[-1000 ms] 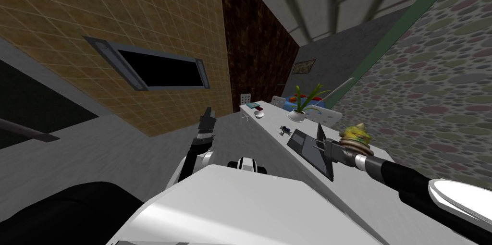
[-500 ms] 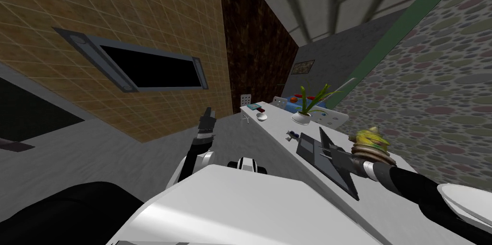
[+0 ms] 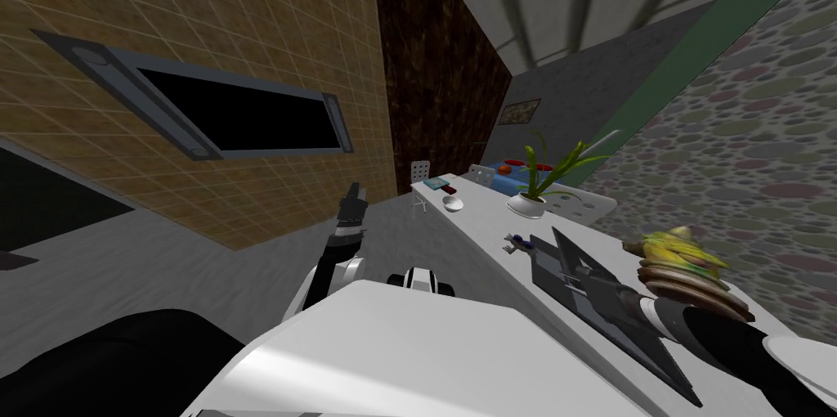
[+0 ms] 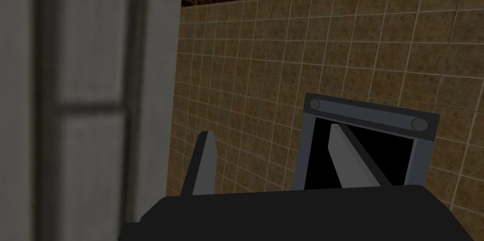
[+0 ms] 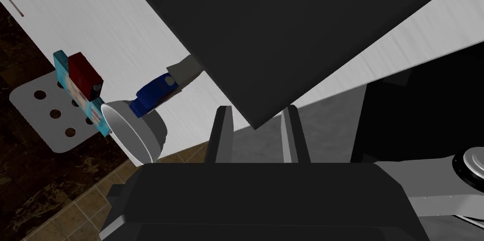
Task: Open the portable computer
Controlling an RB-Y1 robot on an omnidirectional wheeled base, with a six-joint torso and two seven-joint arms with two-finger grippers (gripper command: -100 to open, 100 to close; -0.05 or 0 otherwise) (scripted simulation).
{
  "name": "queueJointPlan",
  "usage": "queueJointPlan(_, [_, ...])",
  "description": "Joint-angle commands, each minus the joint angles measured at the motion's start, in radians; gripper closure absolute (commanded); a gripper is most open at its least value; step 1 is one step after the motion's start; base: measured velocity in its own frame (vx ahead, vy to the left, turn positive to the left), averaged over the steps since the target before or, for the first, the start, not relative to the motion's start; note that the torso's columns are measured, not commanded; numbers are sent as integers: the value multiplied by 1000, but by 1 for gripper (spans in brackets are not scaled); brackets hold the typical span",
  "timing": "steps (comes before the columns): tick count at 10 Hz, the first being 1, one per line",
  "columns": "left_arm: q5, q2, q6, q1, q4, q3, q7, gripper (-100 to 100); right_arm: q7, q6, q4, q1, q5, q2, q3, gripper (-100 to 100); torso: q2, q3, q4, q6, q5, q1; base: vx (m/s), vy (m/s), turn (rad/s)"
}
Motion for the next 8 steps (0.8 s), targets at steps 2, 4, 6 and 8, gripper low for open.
queueJointPlan(2, [0,0,0,0,0,0,0,0,-36,-51,-1,11,-13,-49,-78,-100,6,3,2,-1,1,-1,-34,-9,-90])
queueJointPlan(4, [0,0,0,0,0,0,0,0,-53,-76,-1,16,-19,-73,-117,-100,3,1,1,-1,2,3,-30,-5,-65])
queueJointPlan(6, [0,0,0,0,0,0,0,0,-71,-102,-2,22,-26,-97,-157,-100,-1,-2,0,-1,3,5,-13,8,-73])
queueJointPlan(8, [0,0,0,0,0,0,0,0,-89,-127,-2,27,-32,-121,-196,-100,-1,-2,0,-2,2,4,-6,11,-82])
